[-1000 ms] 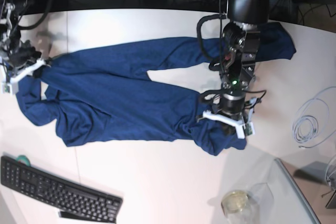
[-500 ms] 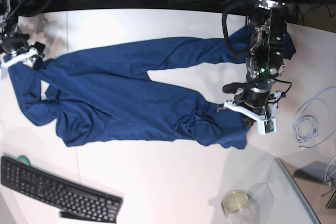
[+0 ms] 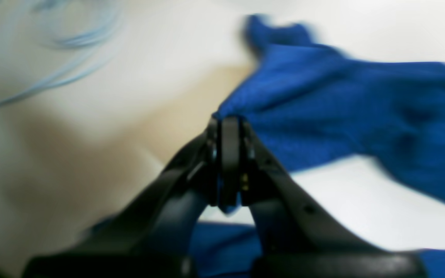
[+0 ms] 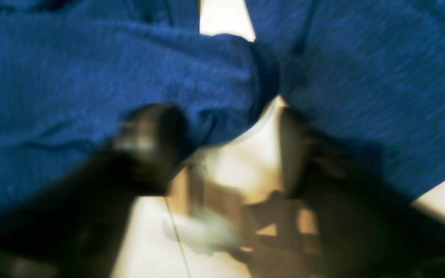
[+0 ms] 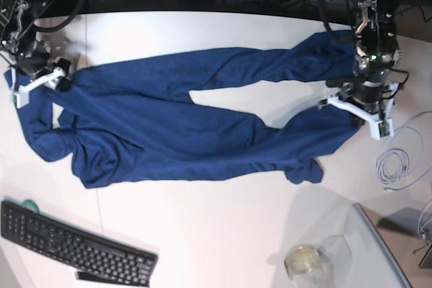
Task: Layout the t-shirt on the table in an organized manner, then fold the t-shirt properly
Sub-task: 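Pull the shirt edge with the left gripper away from the right gripper to stretch it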
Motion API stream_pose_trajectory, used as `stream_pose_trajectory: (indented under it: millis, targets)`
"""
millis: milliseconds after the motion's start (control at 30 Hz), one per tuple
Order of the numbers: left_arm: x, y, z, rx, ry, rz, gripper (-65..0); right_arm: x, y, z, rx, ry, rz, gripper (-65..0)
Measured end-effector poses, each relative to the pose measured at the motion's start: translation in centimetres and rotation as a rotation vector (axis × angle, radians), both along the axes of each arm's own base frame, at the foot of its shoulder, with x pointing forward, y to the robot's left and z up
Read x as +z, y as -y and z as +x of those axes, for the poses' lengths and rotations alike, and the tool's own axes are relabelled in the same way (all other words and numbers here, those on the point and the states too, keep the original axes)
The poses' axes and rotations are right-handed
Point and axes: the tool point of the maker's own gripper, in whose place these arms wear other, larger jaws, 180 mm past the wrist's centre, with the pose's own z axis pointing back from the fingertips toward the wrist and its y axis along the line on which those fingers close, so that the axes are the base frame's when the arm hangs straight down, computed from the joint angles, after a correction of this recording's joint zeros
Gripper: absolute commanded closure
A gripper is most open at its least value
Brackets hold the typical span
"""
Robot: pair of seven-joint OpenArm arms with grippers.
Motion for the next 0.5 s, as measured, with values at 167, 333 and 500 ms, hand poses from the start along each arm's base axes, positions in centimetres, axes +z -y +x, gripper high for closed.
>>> stream_pose_trajectory:
  millis: [167,333,500]
  targets:
    - [-1.6,-1.5,-2.0,0.005,-0.068,0.024,0.0,-0.4,-1.8,-1.6,0.117,-0.072,0.04,-1.7]
    - [-3.4,-2.7,-3.3,0.023,-0.13,0.032,0.0,2.6,-0.9,-3.2,0.193,-0.112,-0.057,-0.3]
    - [-3.9,-2.7,-2.1,0.035,-0.128,0.017,0.0,4.2,-0.7,-3.0,0.227,-0.126,-0.098,-0.3]
